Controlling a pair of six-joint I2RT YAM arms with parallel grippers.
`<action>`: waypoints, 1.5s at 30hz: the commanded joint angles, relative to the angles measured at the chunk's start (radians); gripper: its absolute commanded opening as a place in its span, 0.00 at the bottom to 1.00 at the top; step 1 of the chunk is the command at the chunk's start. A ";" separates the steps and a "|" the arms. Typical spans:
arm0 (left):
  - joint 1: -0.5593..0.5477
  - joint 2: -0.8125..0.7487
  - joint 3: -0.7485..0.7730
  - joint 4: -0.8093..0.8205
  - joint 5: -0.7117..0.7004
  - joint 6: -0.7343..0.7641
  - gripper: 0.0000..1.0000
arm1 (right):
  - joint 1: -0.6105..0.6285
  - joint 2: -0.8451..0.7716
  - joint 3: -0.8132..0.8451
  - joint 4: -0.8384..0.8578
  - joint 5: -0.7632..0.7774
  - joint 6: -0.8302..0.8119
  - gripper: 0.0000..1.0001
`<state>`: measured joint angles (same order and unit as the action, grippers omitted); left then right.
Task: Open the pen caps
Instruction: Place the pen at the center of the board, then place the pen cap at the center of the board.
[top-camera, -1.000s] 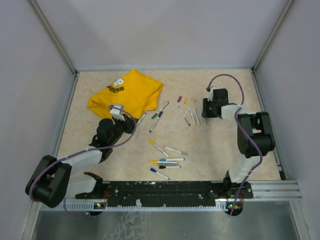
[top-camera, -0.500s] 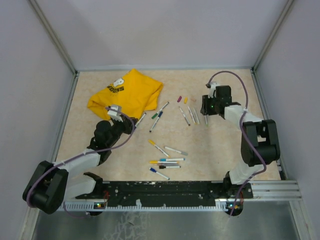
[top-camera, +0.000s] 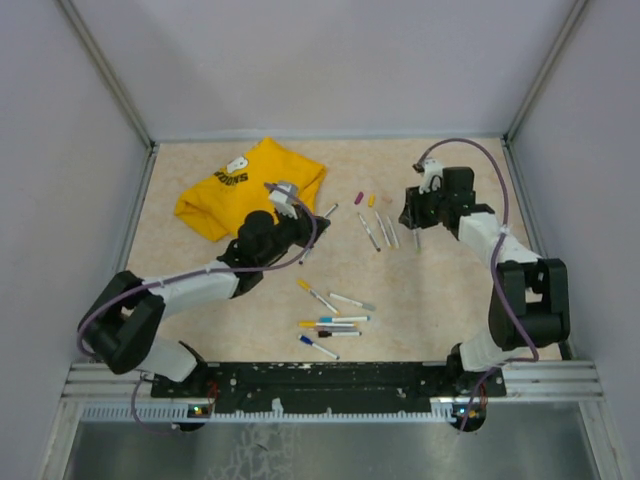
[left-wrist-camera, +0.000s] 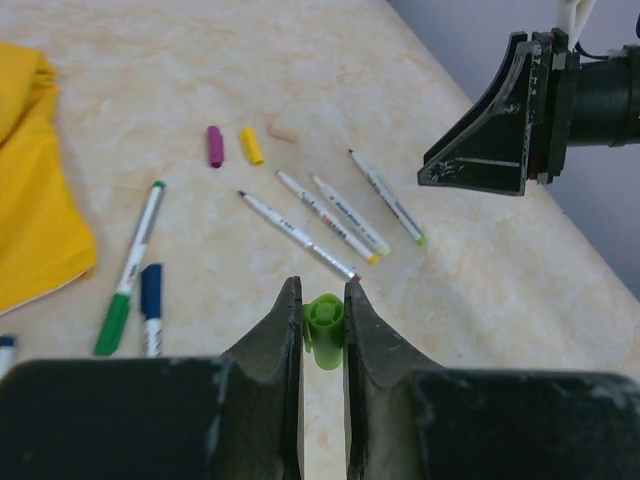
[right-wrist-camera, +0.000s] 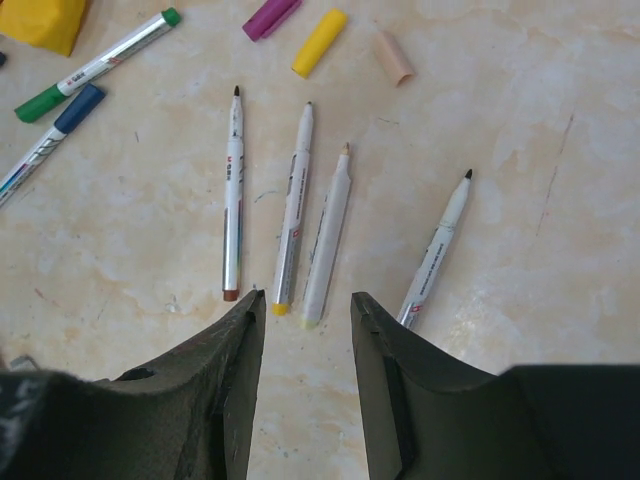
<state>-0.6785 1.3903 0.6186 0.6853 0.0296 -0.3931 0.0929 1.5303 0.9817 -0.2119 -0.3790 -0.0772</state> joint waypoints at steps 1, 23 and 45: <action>-0.056 0.183 0.217 -0.127 -0.032 -0.072 0.00 | -0.051 -0.076 0.018 -0.007 -0.105 -0.028 0.40; -0.147 1.027 1.415 -0.705 -0.140 -0.306 0.00 | -0.214 -0.022 0.020 0.017 -0.005 0.144 0.39; -0.145 1.307 1.659 -0.541 -0.201 -0.378 0.08 | -0.232 -0.019 0.010 0.029 0.007 0.175 0.37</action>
<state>-0.8230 2.6568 2.2322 0.0944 -0.1661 -0.7563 -0.1295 1.5169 0.9813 -0.2241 -0.3729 0.0875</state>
